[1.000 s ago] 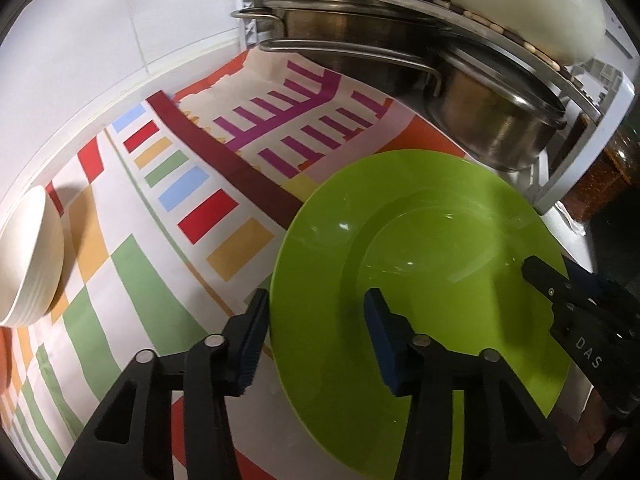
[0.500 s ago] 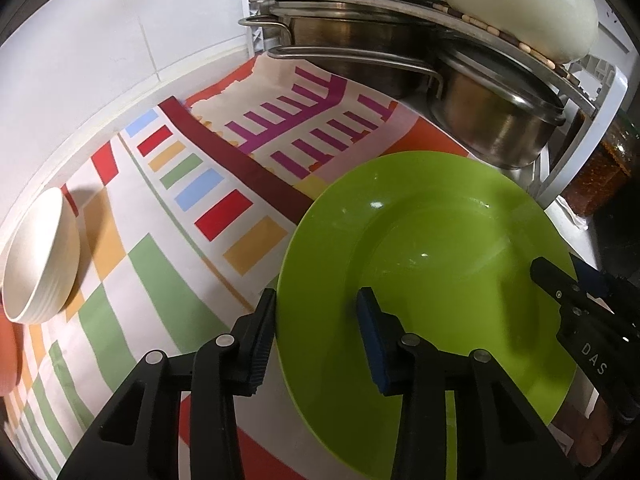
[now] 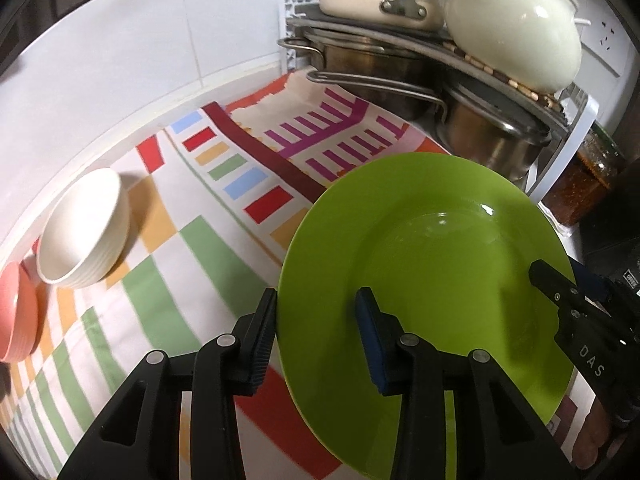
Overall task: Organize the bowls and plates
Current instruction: 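Lift the green plate with both grippers and carry it over the stacked plates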
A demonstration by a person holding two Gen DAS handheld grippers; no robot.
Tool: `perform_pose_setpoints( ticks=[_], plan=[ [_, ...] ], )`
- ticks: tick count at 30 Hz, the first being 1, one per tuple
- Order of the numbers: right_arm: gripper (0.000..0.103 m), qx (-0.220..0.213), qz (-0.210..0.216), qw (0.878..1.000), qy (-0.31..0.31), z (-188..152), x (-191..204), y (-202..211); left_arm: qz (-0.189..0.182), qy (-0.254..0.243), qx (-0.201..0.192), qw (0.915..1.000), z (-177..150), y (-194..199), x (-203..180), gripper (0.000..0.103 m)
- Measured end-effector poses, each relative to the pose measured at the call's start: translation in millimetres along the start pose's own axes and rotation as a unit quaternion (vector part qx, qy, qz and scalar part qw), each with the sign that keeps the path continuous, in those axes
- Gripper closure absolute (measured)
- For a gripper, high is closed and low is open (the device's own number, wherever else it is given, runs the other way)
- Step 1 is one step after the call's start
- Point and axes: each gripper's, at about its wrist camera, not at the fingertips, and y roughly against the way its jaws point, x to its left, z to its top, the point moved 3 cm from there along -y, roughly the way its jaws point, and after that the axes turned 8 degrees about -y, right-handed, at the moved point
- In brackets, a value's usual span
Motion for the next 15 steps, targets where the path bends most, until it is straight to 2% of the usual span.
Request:
perform_pose_setpoints(
  ticks=[15],
  plan=[
    [0.062, -0.011, 0.033, 0.999, 0.039, -14, 43, 47, 0.028, 0.046, -0.018, 0.9984, -40, 58, 42, 0.065]
  ],
)
